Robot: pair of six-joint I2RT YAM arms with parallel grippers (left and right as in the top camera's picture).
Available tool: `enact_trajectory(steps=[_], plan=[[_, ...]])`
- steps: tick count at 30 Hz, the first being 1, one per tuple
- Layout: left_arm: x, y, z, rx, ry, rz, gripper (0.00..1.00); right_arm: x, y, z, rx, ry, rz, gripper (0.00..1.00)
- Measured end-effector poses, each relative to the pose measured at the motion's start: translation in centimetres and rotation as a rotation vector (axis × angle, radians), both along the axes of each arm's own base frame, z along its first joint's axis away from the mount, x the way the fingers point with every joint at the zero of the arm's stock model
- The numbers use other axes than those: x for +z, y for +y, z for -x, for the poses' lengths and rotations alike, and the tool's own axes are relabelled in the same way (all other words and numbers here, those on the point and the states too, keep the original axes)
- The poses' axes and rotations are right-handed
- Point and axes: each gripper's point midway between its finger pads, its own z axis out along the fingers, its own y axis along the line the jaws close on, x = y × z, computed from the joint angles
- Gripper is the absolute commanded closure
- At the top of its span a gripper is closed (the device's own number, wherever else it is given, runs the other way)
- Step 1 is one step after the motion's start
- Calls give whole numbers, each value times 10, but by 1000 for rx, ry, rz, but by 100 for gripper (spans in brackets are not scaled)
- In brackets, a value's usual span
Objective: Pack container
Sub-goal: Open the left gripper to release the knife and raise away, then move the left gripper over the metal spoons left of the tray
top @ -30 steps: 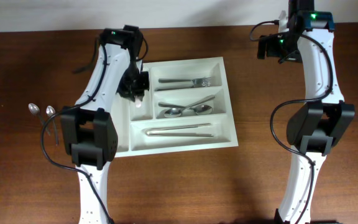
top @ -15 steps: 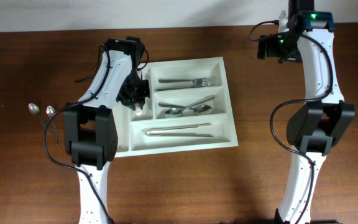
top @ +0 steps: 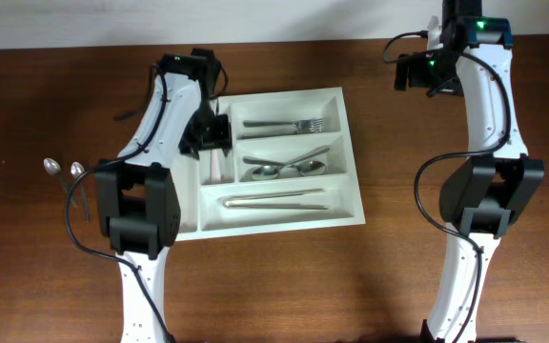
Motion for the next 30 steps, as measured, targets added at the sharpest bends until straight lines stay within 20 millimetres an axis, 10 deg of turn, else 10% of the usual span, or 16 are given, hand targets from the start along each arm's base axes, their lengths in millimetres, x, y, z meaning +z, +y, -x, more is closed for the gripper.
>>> enact_trajectory(steps=[9, 17, 30], plan=[[58, 87, -48, 150, -204, -112, 37, 0, 0, 0, 0, 0, 0, 1], [53, 198, -26, 349, -138, -224, 40, 0, 0, 0, 0, 0, 0, 1], [14, 262, 9, 341, -5, -560, 37, 0, 0, 0, 0, 0, 0, 1]])
